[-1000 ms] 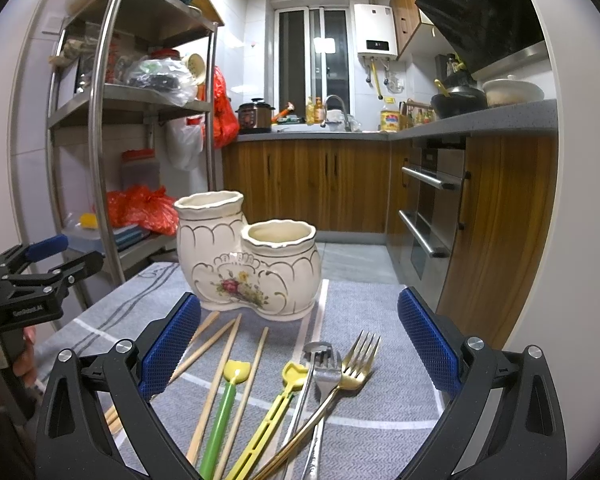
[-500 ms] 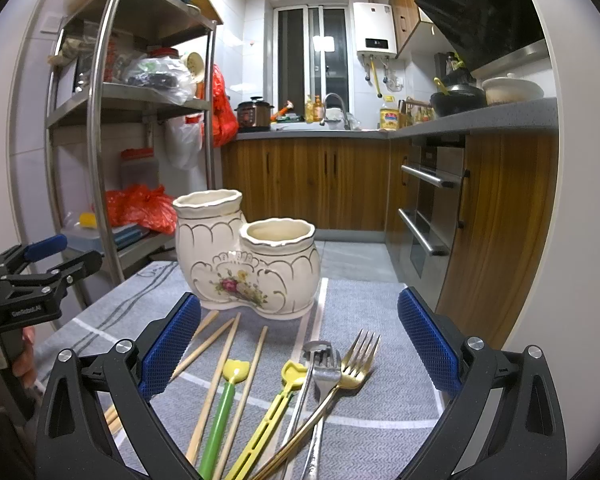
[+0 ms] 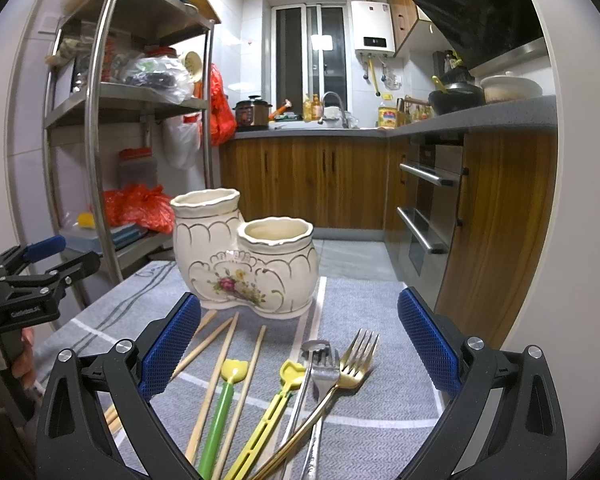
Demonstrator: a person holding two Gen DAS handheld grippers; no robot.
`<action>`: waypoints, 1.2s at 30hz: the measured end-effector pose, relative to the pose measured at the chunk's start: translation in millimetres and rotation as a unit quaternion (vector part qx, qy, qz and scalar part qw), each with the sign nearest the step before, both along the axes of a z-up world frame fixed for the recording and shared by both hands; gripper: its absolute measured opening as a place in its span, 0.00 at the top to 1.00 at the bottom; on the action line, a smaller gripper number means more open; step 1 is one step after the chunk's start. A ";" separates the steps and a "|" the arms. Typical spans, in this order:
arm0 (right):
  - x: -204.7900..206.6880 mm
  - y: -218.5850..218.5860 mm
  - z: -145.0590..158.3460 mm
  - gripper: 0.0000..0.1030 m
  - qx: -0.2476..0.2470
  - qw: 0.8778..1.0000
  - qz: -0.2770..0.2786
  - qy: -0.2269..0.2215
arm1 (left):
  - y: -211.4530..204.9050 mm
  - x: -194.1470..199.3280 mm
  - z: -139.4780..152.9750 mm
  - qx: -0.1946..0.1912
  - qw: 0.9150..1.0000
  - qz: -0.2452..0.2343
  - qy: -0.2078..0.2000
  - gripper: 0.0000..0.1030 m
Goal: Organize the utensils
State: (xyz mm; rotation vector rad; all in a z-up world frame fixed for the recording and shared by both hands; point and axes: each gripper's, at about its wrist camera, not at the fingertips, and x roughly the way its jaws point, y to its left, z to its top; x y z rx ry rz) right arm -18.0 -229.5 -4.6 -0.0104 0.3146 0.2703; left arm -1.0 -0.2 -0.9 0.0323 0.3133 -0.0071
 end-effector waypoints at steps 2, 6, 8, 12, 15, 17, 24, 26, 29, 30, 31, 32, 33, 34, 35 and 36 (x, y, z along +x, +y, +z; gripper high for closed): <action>0.1 0.1 0.4 0.05 0.000 1.000 0.000 0.000 | -0.1 -1.7 0.2 0.000 1.000 0.000 0.000 0.05; -0.1 0.2 0.9 0.05 0.000 1.000 0.000 0.000 | -0.2 -1.7 0.2 0.000 1.000 0.000 0.000 0.05; 0.5 0.1 0.3 0.05 0.000 1.000 0.000 0.000 | -0.1 -1.4 0.2 0.000 1.000 -0.001 0.001 0.05; 1.7 -0.7 -0.6 0.05 0.001 1.000 -0.002 0.001 | -3.4 1.7 -6.4 -0.001 1.000 -0.002 0.010 0.05; 2.7 -1.0 -0.8 0.05 0.000 1.000 -0.005 0.001 | -3.3 1.7 -8.1 -0.001 1.000 -0.001 0.010 0.05; 2.0 -0.4 -0.2 0.05 -0.001 1.000 -0.005 0.001 | -4.2 3.2 -8.1 0.004 1.000 0.000 0.013 0.05; -3.2 0.1 3.8 0.05 -0.003 1.000 -0.012 0.000 | -7.9 13.0 -8.2 0.017 0.999 -0.007 0.043 0.05; -2.3 -1.0 3.8 0.05 0.001 1.000 -0.011 0.003 | -10.1 17.2 -9.8 0.022 0.998 -0.008 0.058 0.05; -1.0 -7.6 4.0 0.05 0.017 1.000 -0.005 0.009 | -13.5 22.5 -13.4 0.023 0.995 -0.034 0.088 0.05; 1.2 -9.2 4.1 0.05 0.014 1.000 -0.011 0.016 | -15.4 24.9 -15.8 0.024 0.993 -0.044 0.107 0.05; 3.9 -10.0 4.3 0.05 0.002 0.999 -0.022 0.025 | -17.6 27.8 -18.3 0.027 0.990 -0.054 0.131 0.05; 6.4 -12.1 4.6 0.05 -0.003 0.999 -0.027 0.034 | -19.6 29.5 -20.1 0.029 0.987 -0.061 0.146 0.05; 9.4 -15.2 4.6 0.05 -0.003 0.998 -0.029 0.048 | -21.5 31.5 -21.2 0.033 0.984 -0.067 0.162 0.05; 11.6 -18.0 3.0 0.05 -0.002 0.998 -0.029 0.058 | -23.1 33.0 -21.8 0.039 0.982 -0.070 0.172 0.05; 13.6 -20.2 1.7 0.05 -0.004 0.997 -0.029 0.070 | -24.1 34.1 -23.0 0.043 0.981 -0.071 0.178 0.05; 15.4 -20.9 -0.8 0.05 -0.013 0.996 -0.029 0.082 | -24.7 35.4 -24.2 0.046 0.979 -0.072 0.187 0.05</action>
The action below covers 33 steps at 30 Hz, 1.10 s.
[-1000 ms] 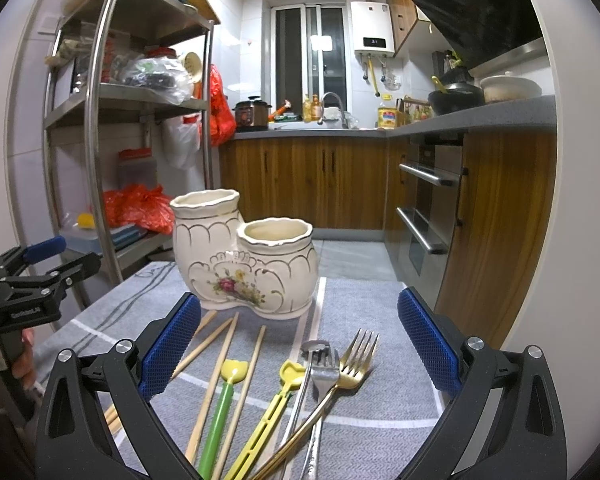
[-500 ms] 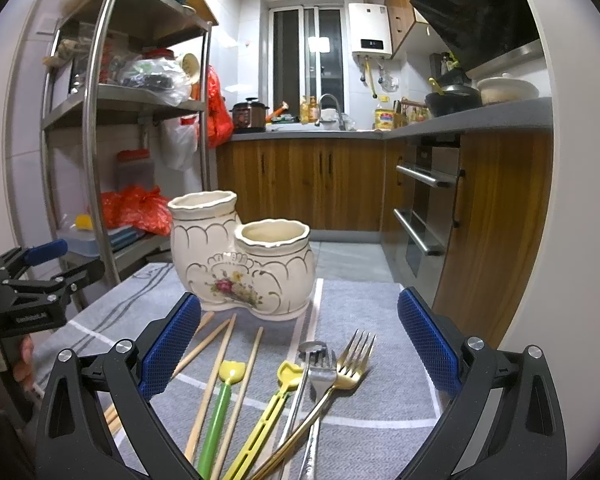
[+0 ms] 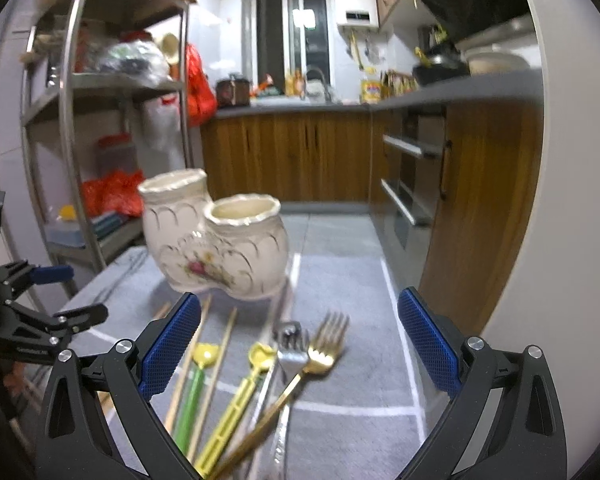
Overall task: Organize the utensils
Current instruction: 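Close the left tool on a wooden chopstick while the right tool grasps the gold fork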
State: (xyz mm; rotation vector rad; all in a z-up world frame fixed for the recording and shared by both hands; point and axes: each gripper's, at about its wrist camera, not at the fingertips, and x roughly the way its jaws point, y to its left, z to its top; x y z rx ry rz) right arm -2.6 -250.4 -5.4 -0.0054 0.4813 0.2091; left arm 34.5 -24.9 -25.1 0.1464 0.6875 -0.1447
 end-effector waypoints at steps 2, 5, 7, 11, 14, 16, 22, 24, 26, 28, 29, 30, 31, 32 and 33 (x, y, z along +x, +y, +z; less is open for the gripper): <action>3.8 1.4 -6.3 0.05 -0.030 0.999 0.001 0.022 | -0.6 3.8 -4.8 0.004 1.000 0.000 0.020 0.08; 8.6 0.6 -15.4 0.05 -0.057 0.997 0.007 0.059 | 0.3 9.2 -12.6 -0.010 0.998 -0.007 0.060 0.16; 9.1 -2.1 -18.2 0.07 -0.054 0.996 0.009 0.076 | -1.4 9.2 -16.8 -0.010 0.997 -0.010 0.072 0.19; 11.8 -2.4 -25.3 0.17 -0.060 0.994 0.013 0.091 | -9.0 10.8 -23.5 0.003 0.996 -0.016 0.085 0.29; 16.6 -3.7 -28.8 0.35 -0.062 0.992 0.007 0.106 | -12.4 13.7 -30.0 0.005 0.994 -0.020 0.103 0.36; 19.1 -4.2 -30.6 0.37 -0.058 0.992 0.009 0.111 | -12.9 15.3 -31.8 0.005 0.994 -0.020 0.110 0.36; 32.9 -6.4 -35.2 0.51 -0.058 0.990 0.009 0.125 | -16.4 17.4 -34.3 0.018 0.993 -0.015 0.119 0.45; 41.5 -10.8 -32.9 0.54 -0.049 0.991 0.009 0.126 | -17.6 19.2 -34.8 0.012 0.992 -0.022 0.126 0.49; 51.0 -14.9 -32.1 0.57 -0.040 0.990 0.010 0.132 | -19.1 22.7 -35.3 0.011 0.990 -0.025 0.136 0.65; 62.9 -17.5 -34.2 0.57 -0.030 0.989 0.017 0.145 | -19.1 26.4 -35.2 0.006 0.990 -0.023 0.140 0.66; 68.5 -18.0 -36.2 0.58 -0.026 0.988 0.021 0.152 | -19.0 29.2 -35.1 0.003 0.990 -0.023 0.142 0.67; 74.3 -18.5 -38.3 0.60 -0.019 0.987 0.027 0.160 | -18.9 30.9 -35.3 0.002 0.990 -0.023 0.142 0.67; 77.6 -18.4 -40.4 0.60 -0.014 0.986 0.031 0.166 | -19.3 32.9 -35.4 0.003 0.990 -0.023 0.142 0.67; 81.6 -18.1 -41.9 0.61 -0.009 0.984 0.035 0.172 | -20.1 34.3 -35.3 0.003 0.989 -0.024 0.143 0.67; 86.8 -19.0 -44.3 0.61 0.000 0.983 0.039 0.180 | -21.1 35.6 -35.4 0.003 0.989 -0.025 0.143 0.67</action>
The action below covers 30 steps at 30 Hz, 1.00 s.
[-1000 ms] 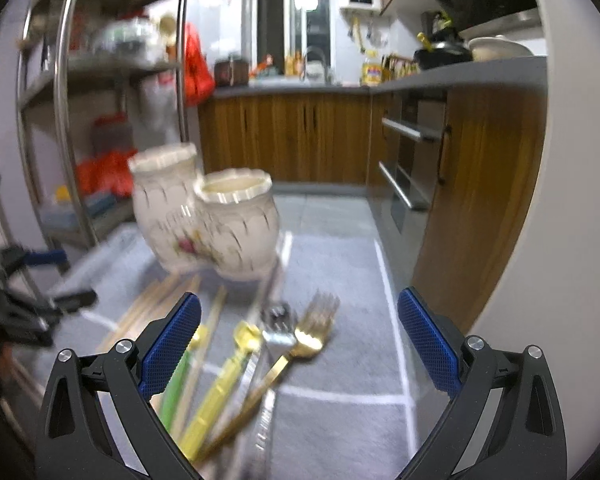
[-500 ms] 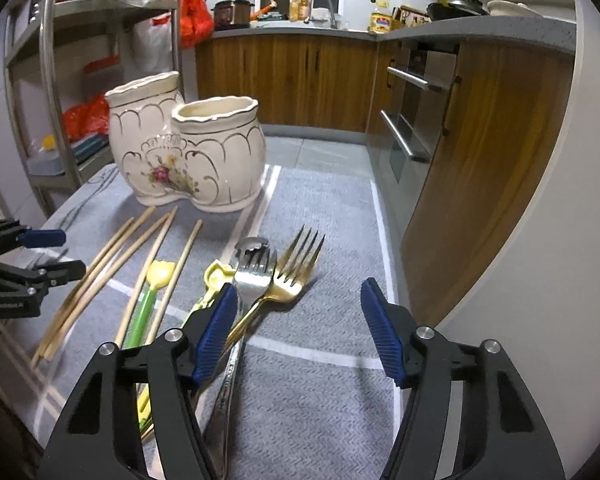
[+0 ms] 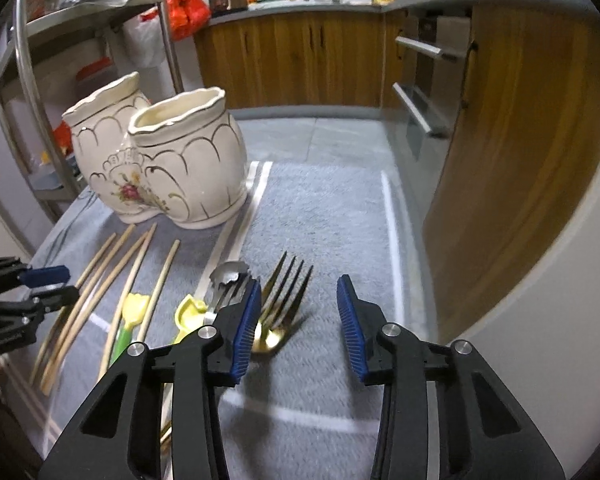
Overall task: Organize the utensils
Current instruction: 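Close the left tool on a wooden chopstick while the right tool grasps the gold fork, then lift the chopstick toward the larger white pot while the right tool carries the gold fork to the smaller pot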
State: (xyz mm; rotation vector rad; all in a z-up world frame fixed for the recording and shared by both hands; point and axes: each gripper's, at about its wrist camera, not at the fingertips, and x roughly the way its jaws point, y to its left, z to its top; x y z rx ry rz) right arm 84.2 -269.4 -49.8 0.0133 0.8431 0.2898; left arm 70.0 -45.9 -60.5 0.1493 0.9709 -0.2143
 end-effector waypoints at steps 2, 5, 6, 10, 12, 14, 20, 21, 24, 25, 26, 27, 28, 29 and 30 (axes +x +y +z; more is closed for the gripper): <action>7.2 -2.3 -3.7 0.62 0.018 1.000 0.005 0.015 | -0.4 0.7 -0.1 -0.001 1.000 -0.001 -0.001 0.67; 13.9 -6.1 -7.5 0.77 0.047 0.998 0.010 0.031 | -0.3 2.2 -1.0 -0.004 1.000 -0.007 -0.004 0.67; 14.2 -7.0 -7.2 0.85 0.054 0.998 0.013 0.031 | 0.4 2.8 -1.4 -0.005 1.000 -0.007 -0.004 0.68; 7.8 -9.2 1.1 0.96 0.060 0.998 0.010 0.012 | 10.7 2.7 -0.4 -0.020 1.000 -0.004 0.006 0.93; 0.5 -10.1 10.1 0.96 0.061 0.998 0.008 -0.007 | 21.3 9.4 -0.5 -0.047 0.999 0.000 0.017 0.94; -7.3 -10.6 19.2 0.96 0.060 0.998 0.008 -0.027 | 26.5 11.5 -0.4 -0.059 0.998 -0.001 0.020 0.94; -38.1 -10.8 54.8 0.97 0.060 0.994 0.009 -0.095 | 25.5 2.6 -4.3 -0.039 0.999 -0.016 -0.014 0.94; -43.2 -9.8 61.9 0.97 0.058 0.992 0.011 -0.108 | 23.8 0.0 -5.2 -0.031 0.999 -0.020 -0.024 0.94; -61.6 -5.9 76.9 0.97 0.047 0.989 0.012 -0.142 | 18.6 -10.8 -5.2 -0.015 0.998 -0.032 -0.042 0.95; -69.5 -2.8 84.3 0.97 0.039 0.986 0.013 -0.160 | 20.1 -12.2 -4.7 -0.019 0.998 -0.032 -0.043 0.95; -74.2 -1.5 88.7 0.97 0.032 0.985 0.014 -0.171 | 20.4 -11.0 -4.0 -0.023 0.998 -0.032 -0.046 0.95; -80.3 1.0 94.0 0.97 0.027 0.982 0.016 -0.185 | 23.5 -12.7 -2.1 -0.030 0.998 -0.031 -0.055 0.95; -84.8 3.2 97.8 0.97 0.023 0.981 0.017 -0.194 | 24.2 -15.2 0.4 -0.032 0.997 -0.030 -0.060 0.95; -89.5 6.0 102.0 0.97 0.016 0.979 0.018 -0.203 | 25.4 -17.2 1.9 -0.033 0.997 -0.029 -0.067 0.95; -93.5 8.4 105.9 0.97 0.011 0.977 0.019 -0.211 | 27.6 -19.7 4.1 -0.035 0.996 -0.028 -0.076 0.96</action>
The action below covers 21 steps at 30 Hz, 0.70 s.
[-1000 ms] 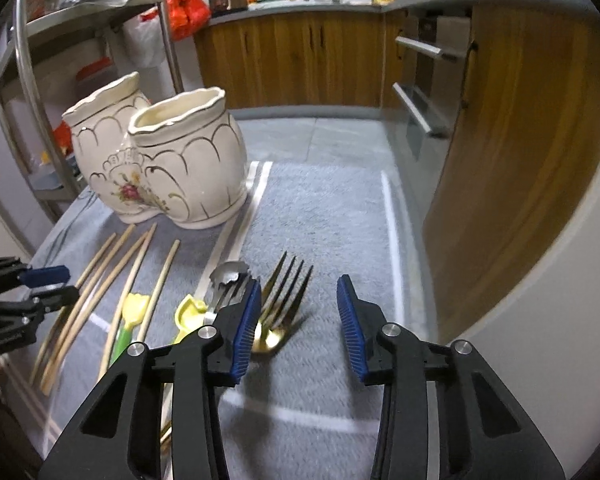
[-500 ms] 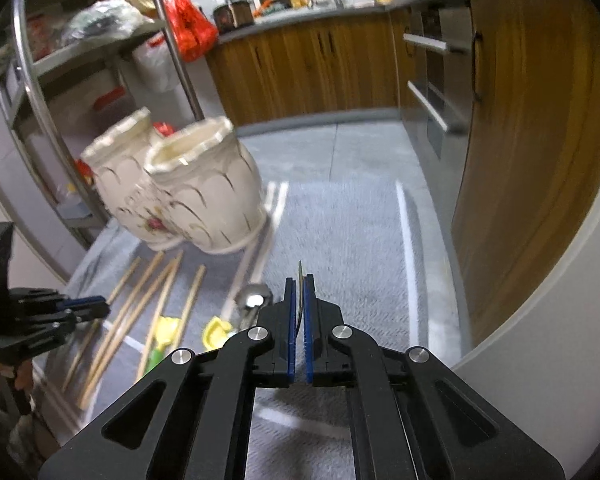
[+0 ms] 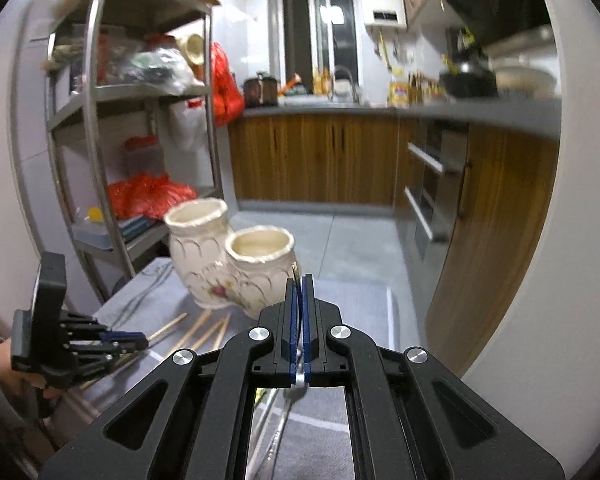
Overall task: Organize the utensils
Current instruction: 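Lift the chopstick toward the larger white pot while the right tool carries the gold fork to the smaller pot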
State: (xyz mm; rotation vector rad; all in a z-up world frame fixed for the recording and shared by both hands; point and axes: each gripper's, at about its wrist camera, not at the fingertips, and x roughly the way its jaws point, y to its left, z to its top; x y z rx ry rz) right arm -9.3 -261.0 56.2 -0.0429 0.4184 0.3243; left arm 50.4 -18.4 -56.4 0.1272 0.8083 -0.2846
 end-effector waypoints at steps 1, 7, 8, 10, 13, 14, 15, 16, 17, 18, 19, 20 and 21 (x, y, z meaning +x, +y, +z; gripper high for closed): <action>-3.1 2.2 2.4 0.97 -0.002 1.000 0.001 -0.004 | 2.8 -3.2 3.1 -0.010 1.000 -0.004 -0.009 0.96; -12.1 9.9 23.0 0.97 -0.009 0.999 -0.003 -0.035 | 8.5 -24.1 29.3 -0.030 0.995 -0.022 -0.091 0.96; -12.2 10.8 25.8 0.97 -0.011 0.999 -0.003 -0.039 | 9.6 -25.6 33.5 -0.036 0.994 -0.022 -0.101 0.96; -10.2 13.3 32.2 0.97 -0.014 0.999 -0.004 -0.047 | 13.0 -27.6 47.1 -0.053 0.990 -0.023 -0.131 0.95; -3.7 15.6 43.5 0.97 -0.014 0.998 -0.011 -0.062 | 11.8 -29.7 71.6 -0.064 0.981 -0.027 -0.183 0.95; 1.0 15.4 48.8 0.97 -0.011 0.998 -0.015 -0.068 | 11.8 -27.0 81.6 -0.067 0.977 -0.027 -0.202 0.95; 6.4 15.4 53.4 0.97 -0.006 0.997 -0.018 -0.071 | 12.0 -23.7 91.1 -0.074 0.973 -0.026 -0.217 0.95; 10.5 15.2 56.8 0.97 -0.003 0.997 -0.020 -0.073 | 12.1 -19.9 98.5 -0.079 0.971 -0.026 -0.226 0.95; 18.0 15.1 61.9 0.97 0.002 0.997 -0.023 -0.076 | 11.7 -9.5 110.0 -0.087 0.967 -0.026 -0.237 0.95; 22.9 15.5 65.2 0.97 0.004 0.997 -0.025 -0.078 | 11.5 -2.0 117.3 -0.093 0.965 -0.025 -0.243 0.95; 31.1 15.8 70.6 0.97 0.008 0.996 -0.029 -0.081 | 12.3 8.2 124.9 -0.100 0.962 -0.024 -0.251 0.95; 38.9 16.3 75.9 0.97 0.014 0.996 -0.032 -0.086 | 11.4 22.5 133.6 -0.107 0.960 -0.023 -0.260 0.95; 44.0 16.9 79.1 0.97 0.018 0.995 -0.034 -0.089 | 13.1 31.3 140.0 -0.115 0.957 -0.022 -0.264 0.95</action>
